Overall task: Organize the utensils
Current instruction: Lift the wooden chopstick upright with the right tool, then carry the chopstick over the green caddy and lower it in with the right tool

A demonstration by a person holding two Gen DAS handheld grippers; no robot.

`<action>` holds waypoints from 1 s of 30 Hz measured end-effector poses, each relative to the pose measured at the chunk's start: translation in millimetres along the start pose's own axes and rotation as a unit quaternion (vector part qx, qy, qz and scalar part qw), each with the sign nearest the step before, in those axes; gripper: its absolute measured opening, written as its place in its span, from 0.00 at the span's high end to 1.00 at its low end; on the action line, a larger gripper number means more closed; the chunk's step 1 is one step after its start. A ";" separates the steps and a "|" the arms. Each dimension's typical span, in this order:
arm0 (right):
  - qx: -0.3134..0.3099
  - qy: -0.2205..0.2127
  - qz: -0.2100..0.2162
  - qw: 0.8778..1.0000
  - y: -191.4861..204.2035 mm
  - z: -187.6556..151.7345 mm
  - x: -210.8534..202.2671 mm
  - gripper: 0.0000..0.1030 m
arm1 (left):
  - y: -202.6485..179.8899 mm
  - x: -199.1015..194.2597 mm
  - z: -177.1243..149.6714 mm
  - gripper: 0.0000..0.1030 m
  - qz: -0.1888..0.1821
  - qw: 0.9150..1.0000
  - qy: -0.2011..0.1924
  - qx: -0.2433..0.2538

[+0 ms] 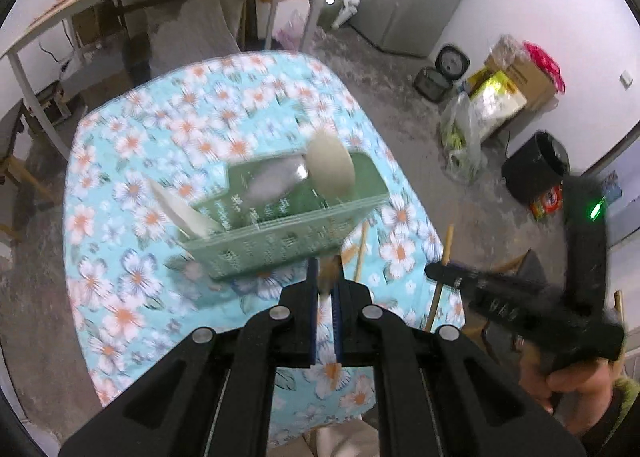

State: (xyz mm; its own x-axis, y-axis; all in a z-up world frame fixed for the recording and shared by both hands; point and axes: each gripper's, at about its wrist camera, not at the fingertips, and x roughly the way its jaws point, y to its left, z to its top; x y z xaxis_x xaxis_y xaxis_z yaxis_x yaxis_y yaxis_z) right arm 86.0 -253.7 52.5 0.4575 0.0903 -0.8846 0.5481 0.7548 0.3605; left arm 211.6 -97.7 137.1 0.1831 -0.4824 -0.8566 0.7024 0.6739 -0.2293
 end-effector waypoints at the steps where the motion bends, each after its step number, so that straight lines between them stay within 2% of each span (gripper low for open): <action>1: -0.001 0.000 0.001 1.000 3.0 -0.7 0.2 0.96 | 4.7 -7.4 4.6 0.95 -0.001 1.000 -0.009 -0.004; 9: -0.009 0.001 0.004 1.000 16.9 -2.3 2.6 0.96 | 30.3 -52.2 35.9 0.95 -0.013 0.998 -0.057 -0.025; 19: -0.008 0.002 0.010 1.000 20.6 -1.3 2.8 0.96 | 34.7 -82.3 58.2 0.95 -0.044 0.993 -0.096 -0.049; 30: -0.006 0.004 0.011 1.000 19.5 -2.3 2.7 0.96 | 32.1 -71.3 69.9 0.95 -0.029 0.991 -0.124 -0.034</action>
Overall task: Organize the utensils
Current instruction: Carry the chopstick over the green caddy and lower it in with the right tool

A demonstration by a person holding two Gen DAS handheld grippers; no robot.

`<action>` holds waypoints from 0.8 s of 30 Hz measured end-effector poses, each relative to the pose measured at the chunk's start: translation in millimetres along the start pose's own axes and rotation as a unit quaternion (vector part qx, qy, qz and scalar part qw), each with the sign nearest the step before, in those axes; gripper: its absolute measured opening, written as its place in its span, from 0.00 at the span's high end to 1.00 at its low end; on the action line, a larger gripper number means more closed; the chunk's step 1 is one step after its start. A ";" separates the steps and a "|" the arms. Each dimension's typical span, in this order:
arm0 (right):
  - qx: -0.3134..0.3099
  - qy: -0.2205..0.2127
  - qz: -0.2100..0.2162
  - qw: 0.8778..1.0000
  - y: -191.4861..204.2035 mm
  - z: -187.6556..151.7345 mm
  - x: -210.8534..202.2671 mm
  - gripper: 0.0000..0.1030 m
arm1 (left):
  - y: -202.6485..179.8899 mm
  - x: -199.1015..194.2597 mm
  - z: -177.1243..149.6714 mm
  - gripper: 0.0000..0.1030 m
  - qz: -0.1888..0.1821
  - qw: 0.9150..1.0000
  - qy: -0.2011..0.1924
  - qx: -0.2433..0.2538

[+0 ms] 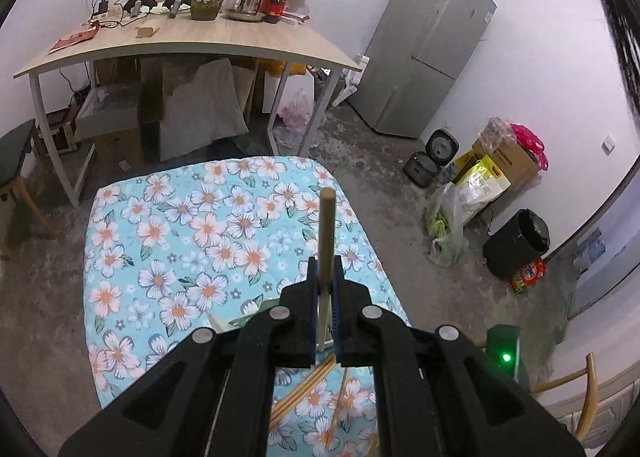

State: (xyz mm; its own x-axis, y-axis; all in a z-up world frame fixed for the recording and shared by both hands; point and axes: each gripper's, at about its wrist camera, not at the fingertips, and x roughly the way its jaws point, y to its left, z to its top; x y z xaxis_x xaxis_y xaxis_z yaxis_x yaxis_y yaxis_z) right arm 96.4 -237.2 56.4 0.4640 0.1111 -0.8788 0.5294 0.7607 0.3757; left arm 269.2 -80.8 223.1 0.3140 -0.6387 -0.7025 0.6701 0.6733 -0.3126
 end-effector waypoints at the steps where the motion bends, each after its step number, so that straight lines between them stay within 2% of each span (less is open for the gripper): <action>1: 0.001 0.000 0.000 1.000 -0.7 -0.4 0.3 0.96 | -0.5 2.4 -0.9 0.95 0.002 1.000 0.000 0.003; 7: 0.003 0.005 0.000 1.000 -4.9 -1.8 2.7 0.96 | -0.9 15.8 -11.1 0.95 0.019 1.000 0.004 0.018; 17: 0.008 0.010 0.006 1.000 -5.7 -0.2 6.8 0.96 | -3.4 2.4 8.2 0.95 0.001 1.000 -0.030 0.009; 24: 0.005 0.013 0.007 1.000 -4.9 2.0 8.5 0.96 | -1.2 8.9 7.1 0.95 0.005 1.000 -0.029 -0.001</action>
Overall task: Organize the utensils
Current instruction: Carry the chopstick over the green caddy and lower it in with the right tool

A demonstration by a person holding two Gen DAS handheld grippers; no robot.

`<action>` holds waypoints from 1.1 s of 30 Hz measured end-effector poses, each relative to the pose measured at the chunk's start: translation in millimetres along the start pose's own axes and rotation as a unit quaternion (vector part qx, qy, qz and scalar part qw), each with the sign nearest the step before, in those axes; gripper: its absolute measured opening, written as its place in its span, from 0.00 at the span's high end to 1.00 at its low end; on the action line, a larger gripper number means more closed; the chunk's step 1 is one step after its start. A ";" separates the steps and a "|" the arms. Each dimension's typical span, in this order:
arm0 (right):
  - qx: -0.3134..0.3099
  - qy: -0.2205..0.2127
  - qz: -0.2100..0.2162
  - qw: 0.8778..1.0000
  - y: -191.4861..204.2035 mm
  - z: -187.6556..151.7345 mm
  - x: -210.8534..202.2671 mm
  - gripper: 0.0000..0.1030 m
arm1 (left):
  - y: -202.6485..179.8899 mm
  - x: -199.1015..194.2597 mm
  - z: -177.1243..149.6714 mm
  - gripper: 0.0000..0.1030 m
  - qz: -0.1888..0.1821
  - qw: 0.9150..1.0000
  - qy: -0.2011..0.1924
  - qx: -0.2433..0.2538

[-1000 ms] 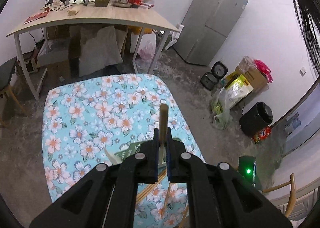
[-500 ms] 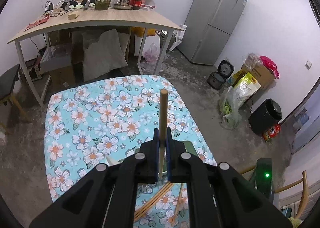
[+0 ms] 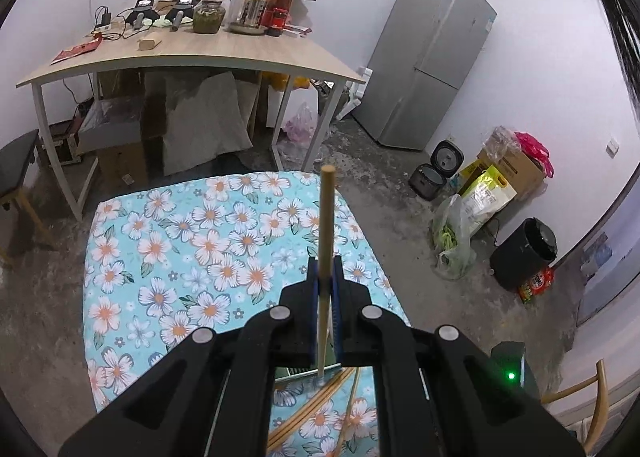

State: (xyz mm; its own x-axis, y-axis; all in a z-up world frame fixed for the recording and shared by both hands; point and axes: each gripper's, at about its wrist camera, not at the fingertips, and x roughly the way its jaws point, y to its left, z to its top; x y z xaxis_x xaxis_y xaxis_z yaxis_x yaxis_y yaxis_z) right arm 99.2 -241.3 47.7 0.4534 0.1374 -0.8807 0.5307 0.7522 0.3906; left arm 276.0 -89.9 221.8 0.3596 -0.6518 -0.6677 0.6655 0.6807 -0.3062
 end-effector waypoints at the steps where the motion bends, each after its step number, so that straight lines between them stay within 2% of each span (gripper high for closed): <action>1: 0.000 0.001 -0.001 1.000 -0.4 -0.2 0.5 0.96 | -0.2 -1.3 2.1 0.95 -0.002 1.000 -0.004 -0.001; 8: 0.003 0.004 0.001 1.000 -3.2 -0.1 2.0 0.96 | -5.8 -2.1 7.5 0.95 -0.001 1.000 -0.015 0.011; 11: 0.003 0.004 0.002 1.000 -4.1 0.7 2.5 0.96 | -3.9 5.5 -1.5 0.95 0.003 1.000 -0.005 0.011; 15: 0.007 0.006 0.002 1.000 -6.0 0.6 3.0 0.96 | -7.1 17.9 -23.9 0.95 0.025 0.999 0.005 0.045; 20: 0.008 0.005 0.002 1.000 -8.6 0.3 1.7 0.96 | -6.3 31.2 -47.7 0.95 0.034 0.997 0.035 0.063; 27: 0.001 -0.010 0.008 1.000 -3.5 6.7 -8.8 0.96 | 0.8 44.1 -70.7 0.94 0.041 0.995 0.079 0.048; 33: -0.020 -0.031 0.017 0.999 10.2 19.4 -25.0 0.96 | 4.2 41.5 -80.6 0.74 0.047 0.995 0.086 0.034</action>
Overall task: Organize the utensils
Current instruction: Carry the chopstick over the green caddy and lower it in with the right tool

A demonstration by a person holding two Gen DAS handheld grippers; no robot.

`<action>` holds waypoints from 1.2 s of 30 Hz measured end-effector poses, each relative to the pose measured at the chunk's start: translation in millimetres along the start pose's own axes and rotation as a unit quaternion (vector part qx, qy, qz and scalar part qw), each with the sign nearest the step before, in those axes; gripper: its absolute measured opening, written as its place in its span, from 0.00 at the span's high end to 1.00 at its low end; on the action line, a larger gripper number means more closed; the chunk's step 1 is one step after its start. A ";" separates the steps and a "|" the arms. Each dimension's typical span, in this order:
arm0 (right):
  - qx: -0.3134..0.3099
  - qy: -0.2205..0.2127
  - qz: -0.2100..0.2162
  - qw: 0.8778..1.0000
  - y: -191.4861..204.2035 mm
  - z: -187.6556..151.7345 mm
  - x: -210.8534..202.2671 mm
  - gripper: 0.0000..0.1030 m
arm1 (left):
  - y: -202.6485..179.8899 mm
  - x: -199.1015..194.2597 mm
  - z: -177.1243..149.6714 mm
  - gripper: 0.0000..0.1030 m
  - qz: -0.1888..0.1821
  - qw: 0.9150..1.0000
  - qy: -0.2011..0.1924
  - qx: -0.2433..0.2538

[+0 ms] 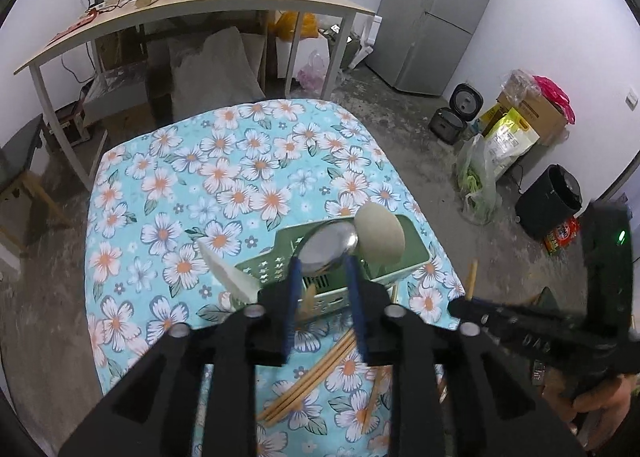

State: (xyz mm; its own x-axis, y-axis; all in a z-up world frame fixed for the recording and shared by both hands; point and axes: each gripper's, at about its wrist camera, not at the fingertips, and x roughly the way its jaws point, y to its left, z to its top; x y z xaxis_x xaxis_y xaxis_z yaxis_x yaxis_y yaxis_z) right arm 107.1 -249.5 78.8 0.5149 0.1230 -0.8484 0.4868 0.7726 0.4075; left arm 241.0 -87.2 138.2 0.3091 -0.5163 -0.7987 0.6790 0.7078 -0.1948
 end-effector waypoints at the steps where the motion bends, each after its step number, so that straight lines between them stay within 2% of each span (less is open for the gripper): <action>1: -0.003 -0.003 0.002 1.000 2.3 2.6 -2.1 0.96 | 0.8 -0.8 -1.1 0.72 0.001 1.000 0.000 -0.001; 8: -0.043 -0.042 0.032 0.998 36.6 30.6 -24.9 0.96 | 13.5 -11.8 -5.7 0.69 0.013 0.999 -0.006 -0.028; 17: -0.114 -0.118 0.066 0.984 84.2 74.6 -49.2 0.96 | 30.7 -26.9 -17.8 0.69 0.022 0.998 -0.015 -0.063; 25: -0.164 -0.162 0.053 0.972 109.6 98.3 -44.1 0.96 | 37.1 -34.2 -24.7 0.69 0.018 0.997 -0.016 -0.079; 33: -0.197 -0.185 0.019 0.962 115.1 105.4 -32.0 0.96 | 39.4 -38.2 -21.2 0.69 0.015 0.996 -0.026 -0.083; 36: -0.201 -0.192 0.019 0.960 116.0 108.7 -28.2 0.96 | 38.2 -39.3 -17.7 0.69 0.014 0.996 -0.032 -0.082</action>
State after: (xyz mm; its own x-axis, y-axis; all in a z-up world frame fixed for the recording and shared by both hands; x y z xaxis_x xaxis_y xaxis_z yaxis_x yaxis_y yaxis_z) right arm 225.8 -231.1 186.8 0.7869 -0.0231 -0.6166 0.1903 0.9596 0.2070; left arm 243.0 -31.3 152.0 0.3715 -0.5204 -0.7689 0.5530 0.7892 -0.2670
